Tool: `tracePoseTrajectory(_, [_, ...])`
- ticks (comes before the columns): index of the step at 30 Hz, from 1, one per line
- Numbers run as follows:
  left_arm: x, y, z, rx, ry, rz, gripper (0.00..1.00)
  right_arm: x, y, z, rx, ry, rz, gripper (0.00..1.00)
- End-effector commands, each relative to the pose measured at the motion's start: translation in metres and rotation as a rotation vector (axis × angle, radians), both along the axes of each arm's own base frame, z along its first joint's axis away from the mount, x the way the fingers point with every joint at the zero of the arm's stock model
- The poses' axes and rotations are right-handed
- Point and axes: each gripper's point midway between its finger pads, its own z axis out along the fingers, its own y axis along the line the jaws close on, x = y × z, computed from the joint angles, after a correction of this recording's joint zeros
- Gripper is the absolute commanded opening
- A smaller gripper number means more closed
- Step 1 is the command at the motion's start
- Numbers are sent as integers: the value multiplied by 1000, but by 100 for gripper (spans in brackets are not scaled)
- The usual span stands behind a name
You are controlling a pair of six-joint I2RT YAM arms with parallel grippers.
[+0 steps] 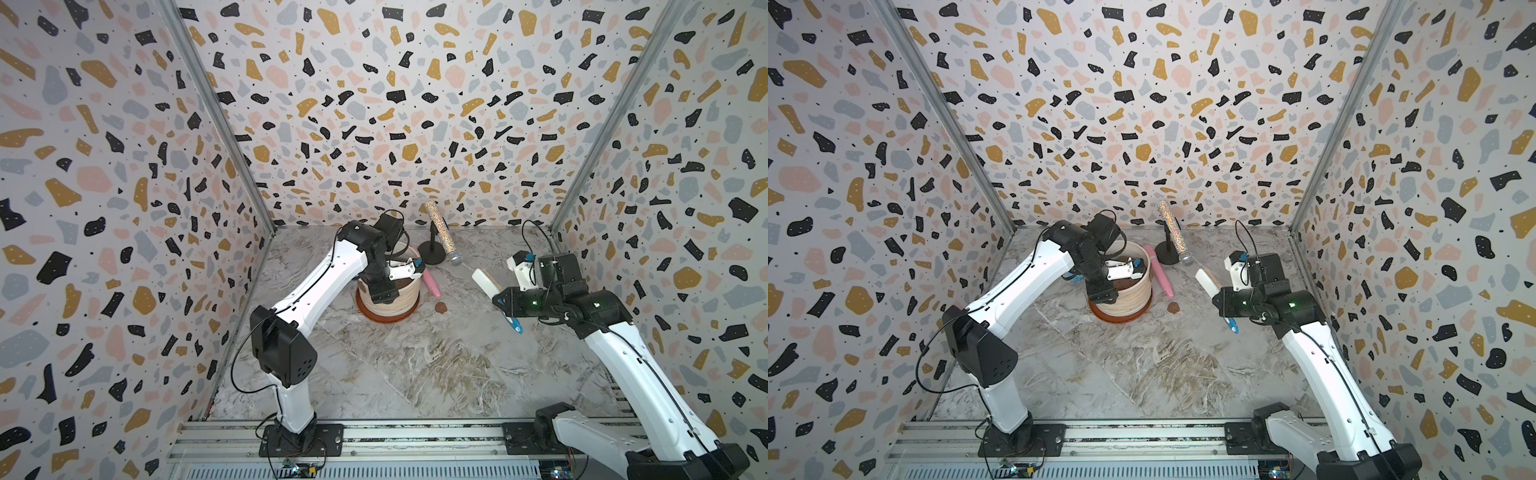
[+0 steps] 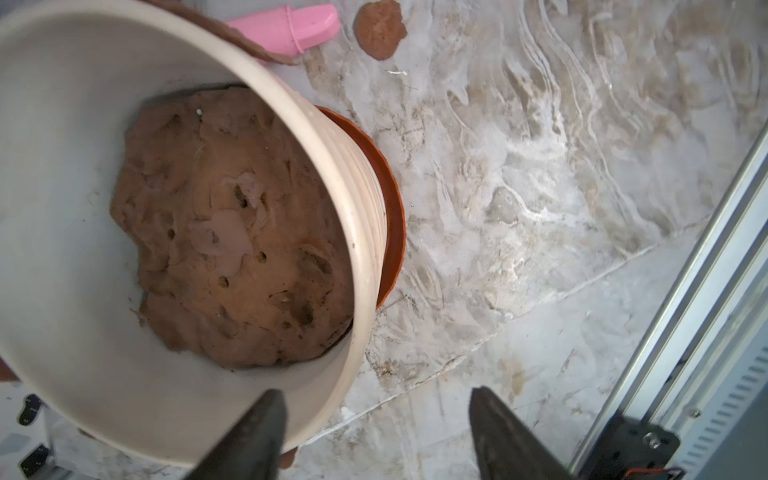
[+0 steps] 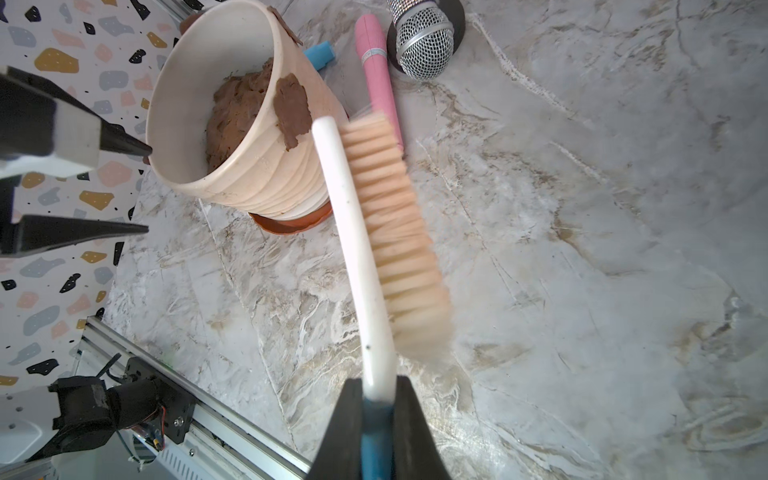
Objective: Scrub the dried mud off the ceramic pot
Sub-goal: Rotate the pot on the tray.
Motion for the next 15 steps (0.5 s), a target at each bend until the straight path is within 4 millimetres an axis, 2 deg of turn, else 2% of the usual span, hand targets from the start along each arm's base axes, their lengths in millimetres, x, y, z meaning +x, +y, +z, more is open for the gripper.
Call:
tracePoseTrajectory(1, [-1,2,-10,36,43,-32,57,-9,6,11,47,-16,26,0])
tracePoseTrajectory(5, [-1,-1,-18,45,89,-25,56,-10,11,12,73,1,45,0])
tracePoseTrajectory(8, [0,-1,-24,57,101,-24,50,-11,12,12,81,3,51,0])
tracePoseTrajectory(11, [0,-2,-26,58,114,-22,41,-12,14,13,92,3,58,0])
tracePoseTrajectory(13, [-2,-4,-24,48,134,-9,28,-13,18,15,115,4,71,0])
tracePoseTrajectory(15, [-7,-6,-21,37,169,12,24,-14,23,18,151,7,83,0])
